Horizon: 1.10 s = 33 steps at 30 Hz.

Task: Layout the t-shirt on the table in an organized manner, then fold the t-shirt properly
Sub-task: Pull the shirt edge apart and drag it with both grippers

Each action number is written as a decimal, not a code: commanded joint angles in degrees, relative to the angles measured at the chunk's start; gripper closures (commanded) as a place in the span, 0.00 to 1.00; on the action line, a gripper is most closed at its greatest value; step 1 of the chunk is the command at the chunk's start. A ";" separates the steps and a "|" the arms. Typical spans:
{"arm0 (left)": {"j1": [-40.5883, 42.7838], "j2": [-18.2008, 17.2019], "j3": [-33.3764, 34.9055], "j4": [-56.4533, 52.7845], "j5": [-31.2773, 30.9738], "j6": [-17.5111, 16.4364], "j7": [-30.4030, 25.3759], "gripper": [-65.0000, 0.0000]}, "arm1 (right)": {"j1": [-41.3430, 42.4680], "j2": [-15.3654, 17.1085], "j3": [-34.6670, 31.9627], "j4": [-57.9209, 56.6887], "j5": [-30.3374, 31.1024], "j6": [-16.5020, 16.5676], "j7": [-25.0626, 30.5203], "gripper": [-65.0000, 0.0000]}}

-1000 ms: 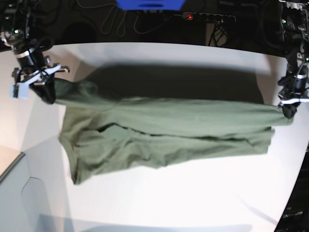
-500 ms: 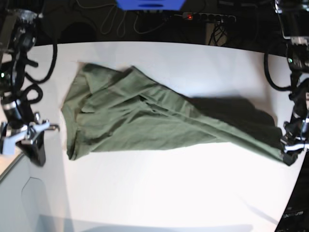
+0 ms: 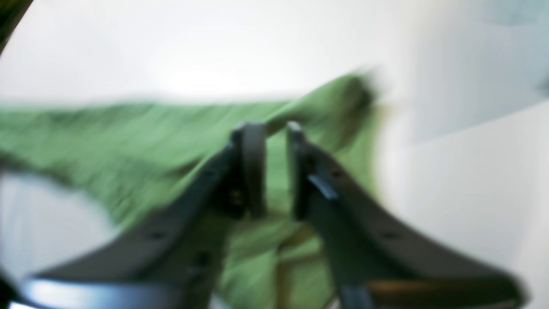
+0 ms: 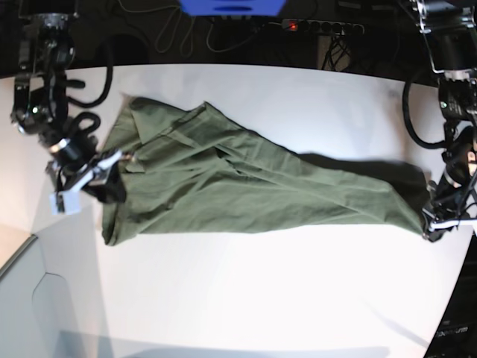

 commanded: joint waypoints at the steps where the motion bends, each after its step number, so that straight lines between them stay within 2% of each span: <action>1: -0.47 -1.08 -0.46 1.06 -0.60 -0.78 -1.30 0.99 | -1.30 0.94 -0.47 0.93 0.37 -0.05 1.01 0.65; 4: 1.03 -1.08 -0.46 1.06 -0.69 -0.87 -1.30 0.99 | -5.26 0.77 -1.88 0.93 0.37 -0.05 1.45 0.42; 6: 1.64 -0.99 -0.46 1.06 -0.69 -0.87 -1.30 0.99 | -7.11 0.77 -2.32 0.75 0.37 -0.05 1.54 0.37; 12: 2.61 -0.90 -0.46 0.62 -0.77 -0.96 -1.30 0.99 | -8.25 1.03 -5.92 -4.44 0.37 -0.05 1.54 0.41; 16: 2.70 0.59 -1.42 0.71 -0.42 -0.96 -1.30 0.99 | -6.32 1.03 -8.65 -8.57 0.37 -0.05 1.63 0.41; 25: 4.28 1.82 -3.71 0.53 -0.33 -0.96 -1.30 0.99 | -4.12 1.03 -9.17 -15.43 0.37 -0.05 1.63 0.41; 27: 4.72 1.82 -3.71 0.53 -0.33 -0.96 -1.30 0.99 | -4.12 1.03 -9.17 -15.78 0.37 -0.05 1.63 0.44; 29: 4.89 1.82 -3.71 0.53 -0.33 -0.96 -1.30 0.99 | -4.12 1.03 -9.17 -15.78 0.37 -0.05 1.63 0.52; 33: 4.89 1.82 -3.71 0.53 -0.33 -0.96 -1.30 0.99 | -2.45 1.03 -9.17 -15.87 0.37 -0.05 1.54 0.81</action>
